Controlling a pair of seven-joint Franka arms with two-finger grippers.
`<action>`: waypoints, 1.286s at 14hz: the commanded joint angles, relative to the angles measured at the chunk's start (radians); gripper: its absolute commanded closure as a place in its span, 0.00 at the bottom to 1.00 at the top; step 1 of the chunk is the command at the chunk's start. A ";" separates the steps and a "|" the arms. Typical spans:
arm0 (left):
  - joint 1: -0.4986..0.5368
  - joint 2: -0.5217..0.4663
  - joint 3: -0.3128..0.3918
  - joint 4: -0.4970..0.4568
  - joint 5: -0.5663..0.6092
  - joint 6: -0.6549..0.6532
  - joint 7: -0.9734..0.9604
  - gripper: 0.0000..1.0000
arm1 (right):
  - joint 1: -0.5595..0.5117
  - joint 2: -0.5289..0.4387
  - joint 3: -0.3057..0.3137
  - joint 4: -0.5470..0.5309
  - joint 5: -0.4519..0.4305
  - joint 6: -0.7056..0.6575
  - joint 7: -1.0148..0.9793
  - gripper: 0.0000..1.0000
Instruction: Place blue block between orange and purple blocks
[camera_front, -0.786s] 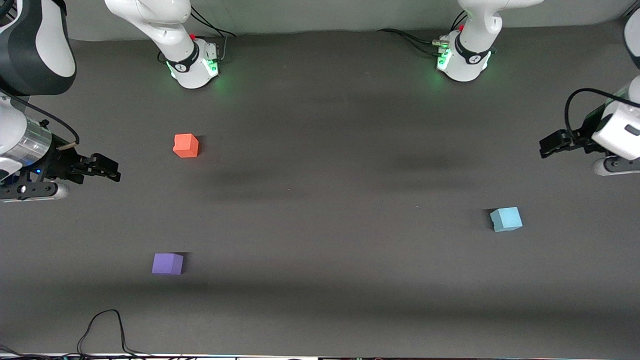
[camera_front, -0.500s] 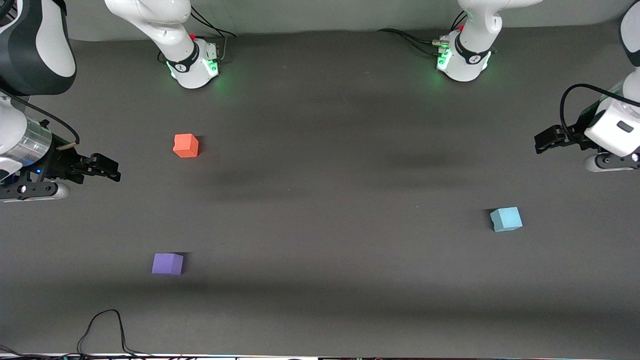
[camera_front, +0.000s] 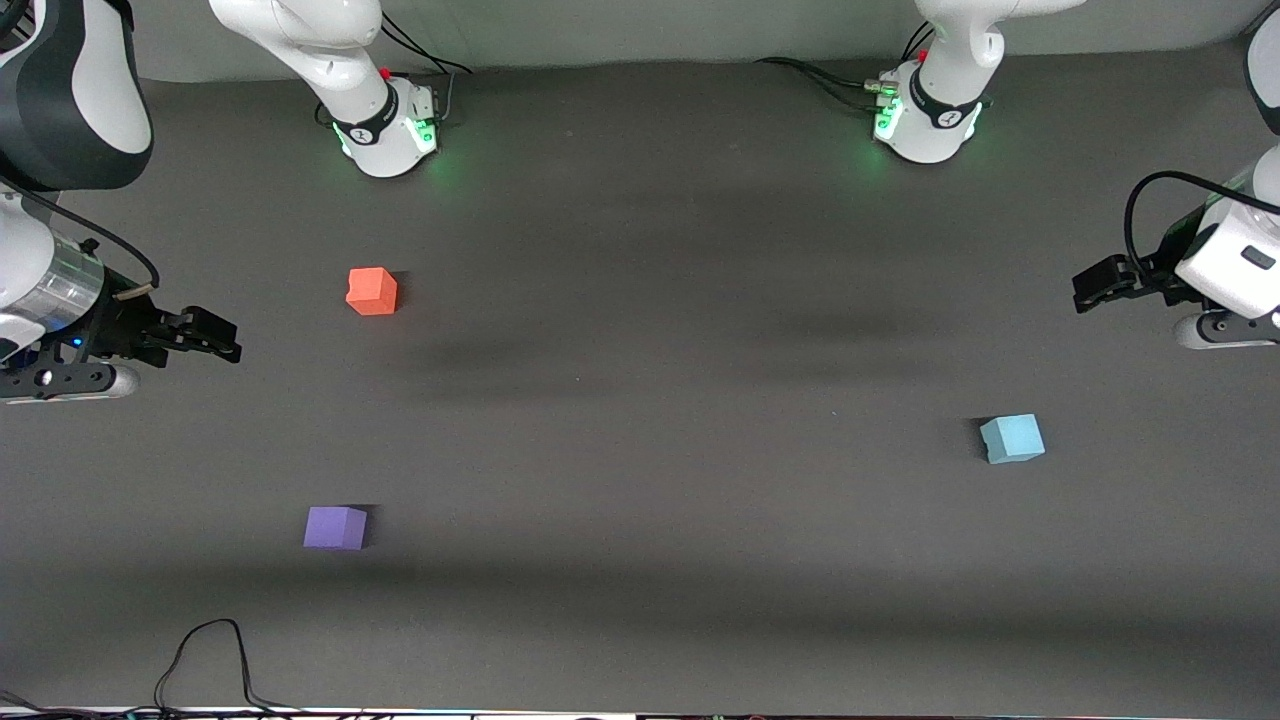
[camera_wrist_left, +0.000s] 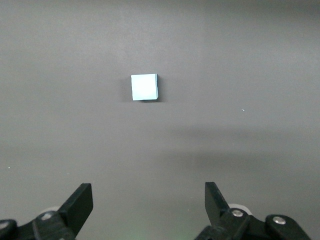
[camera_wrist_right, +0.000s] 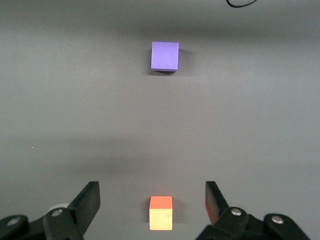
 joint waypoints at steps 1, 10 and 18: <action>-0.002 0.009 0.000 0.032 0.006 -0.027 0.009 0.00 | 0.006 -0.020 -0.007 -0.024 0.007 0.022 -0.012 0.06; 0.032 0.107 0.016 -0.018 -0.005 0.068 0.144 0.00 | 0.003 -0.027 -0.010 -0.029 0.009 0.019 -0.025 0.06; 0.087 0.414 0.030 -0.015 -0.014 0.336 0.155 0.00 | -0.006 -0.030 -0.010 -0.043 0.009 0.019 -0.025 0.06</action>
